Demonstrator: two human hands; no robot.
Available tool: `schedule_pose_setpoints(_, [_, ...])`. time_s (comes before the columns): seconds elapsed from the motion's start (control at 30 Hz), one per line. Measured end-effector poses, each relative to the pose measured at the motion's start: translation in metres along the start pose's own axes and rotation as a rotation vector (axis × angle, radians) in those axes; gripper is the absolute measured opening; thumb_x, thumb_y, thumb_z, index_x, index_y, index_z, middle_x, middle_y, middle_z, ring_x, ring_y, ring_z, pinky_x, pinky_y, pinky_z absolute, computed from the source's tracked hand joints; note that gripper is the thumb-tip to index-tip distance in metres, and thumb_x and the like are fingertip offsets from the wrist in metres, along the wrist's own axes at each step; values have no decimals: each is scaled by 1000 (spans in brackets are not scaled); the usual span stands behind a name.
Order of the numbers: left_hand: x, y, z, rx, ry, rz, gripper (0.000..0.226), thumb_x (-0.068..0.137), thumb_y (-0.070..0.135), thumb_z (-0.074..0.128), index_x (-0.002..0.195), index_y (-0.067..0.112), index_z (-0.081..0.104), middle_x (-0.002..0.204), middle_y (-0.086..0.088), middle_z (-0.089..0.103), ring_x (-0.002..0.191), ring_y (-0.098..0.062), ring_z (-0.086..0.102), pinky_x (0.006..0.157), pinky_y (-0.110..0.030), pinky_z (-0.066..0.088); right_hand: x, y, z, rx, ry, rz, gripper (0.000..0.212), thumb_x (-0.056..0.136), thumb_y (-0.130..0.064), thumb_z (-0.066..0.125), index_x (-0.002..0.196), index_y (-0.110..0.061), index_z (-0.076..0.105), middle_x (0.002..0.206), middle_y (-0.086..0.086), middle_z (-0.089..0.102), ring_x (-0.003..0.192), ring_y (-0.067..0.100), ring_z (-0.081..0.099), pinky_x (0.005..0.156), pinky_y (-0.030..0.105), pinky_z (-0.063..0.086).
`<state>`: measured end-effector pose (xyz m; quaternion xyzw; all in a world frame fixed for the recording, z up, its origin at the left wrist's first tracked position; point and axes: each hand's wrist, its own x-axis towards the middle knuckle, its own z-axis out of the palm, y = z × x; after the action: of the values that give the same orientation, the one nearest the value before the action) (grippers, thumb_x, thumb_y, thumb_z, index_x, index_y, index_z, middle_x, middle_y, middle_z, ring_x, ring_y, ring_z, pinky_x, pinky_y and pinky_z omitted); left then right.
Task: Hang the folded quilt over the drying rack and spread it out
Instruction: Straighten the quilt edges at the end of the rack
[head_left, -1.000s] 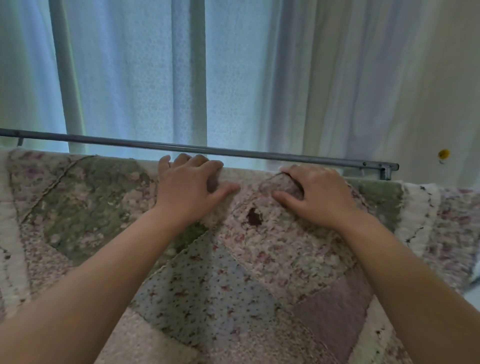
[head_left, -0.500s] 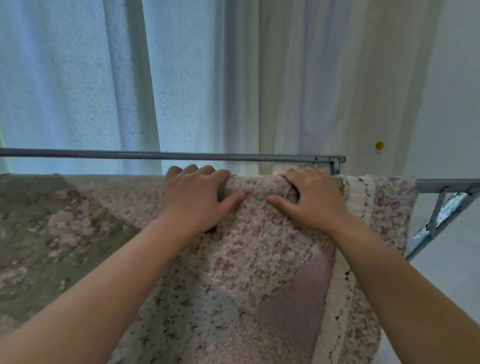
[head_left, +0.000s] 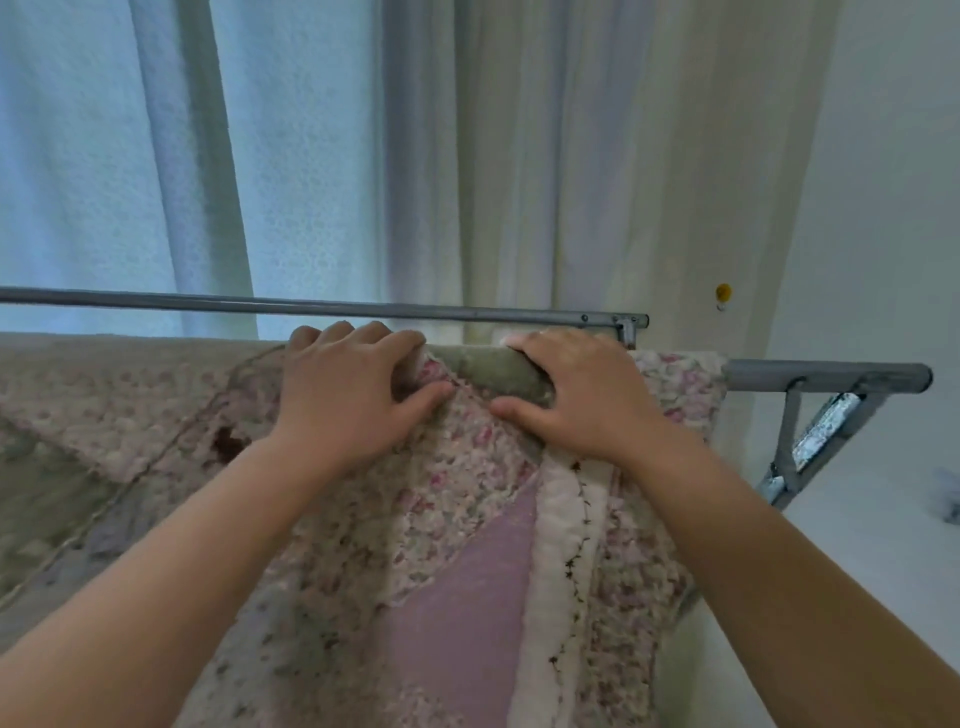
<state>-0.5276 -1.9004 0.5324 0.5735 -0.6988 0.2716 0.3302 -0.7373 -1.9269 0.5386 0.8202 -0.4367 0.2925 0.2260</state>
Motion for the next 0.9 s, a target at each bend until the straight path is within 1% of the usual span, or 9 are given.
schedule_pose_setpoints(0.1, [1,25,5,-10,59,-60,71,67,75,27,109,29,63,103,3,68,101,-28,56,91,-42,32,-6,33,-7,-34,-74,-71,68,76,-62,56,130,-24,43,127,3,56,114,22,51,92,37,37])
schedule_pose_setpoints(0.27, [1,67,12,12,49,-144,72,70,74,30,112,26,62,109,-2,66,106,-32,52,98,-51,30,-13,67,-12,0,-76,-185,64,74,-57,59,126,-22,44,120,5,59,106,25,55,81,36,41])
schedule_pose_setpoints(0.37, [3,86,13,50,1,-181,69,73,72,35,116,25,59,113,-3,63,111,-33,49,102,-56,27,-12,73,-11,13,-48,-228,64,72,-55,61,124,-21,44,118,6,60,103,27,56,80,37,43])
schedule_pose_setpoints(0.43, [6,95,13,58,-23,-189,69,76,75,36,118,25,58,115,-2,62,113,-33,47,102,-57,25,-11,78,-10,11,-33,-242,65,72,-56,61,124,-22,44,116,5,61,100,26,57,77,36,43])
schedule_pose_setpoints(0.53, [11,108,15,57,-50,-183,69,72,73,35,119,26,57,117,-1,62,114,-31,47,103,-57,23,-13,86,-11,32,-13,-240,65,70,-60,61,122,-23,46,113,3,62,98,25,58,71,33,40])
schedule_pose_setpoints(0.63, [14,120,20,41,-49,-141,67,72,72,40,117,26,57,114,0,63,112,-30,49,104,-56,22,-15,92,-12,17,22,-216,65,68,-63,60,118,-24,48,109,2,63,95,23,59,65,30,32])
schedule_pose_setpoints(0.7, [15,123,25,41,-32,-128,68,72,74,41,116,26,58,111,1,63,110,-29,50,104,-56,23,-17,95,-11,9,43,-204,65,68,-64,60,118,-25,48,108,2,63,94,23,58,65,29,29])
schedule_pose_setpoints(0.8, [12,123,31,54,14,-114,72,72,76,36,116,24,58,108,0,64,108,-29,52,103,-56,23,-21,101,-12,5,61,-197,72,66,-69,59,121,-24,48,109,2,63,95,23,59,66,30,27])
schedule_pose_setpoints(0.9, [8,121,37,49,53,-111,71,73,73,35,116,22,58,108,-2,63,107,-30,52,104,-57,23,-26,107,-13,12,80,-167,73,64,-73,58,117,-22,51,103,2,64,91,23,59,67,30,28])
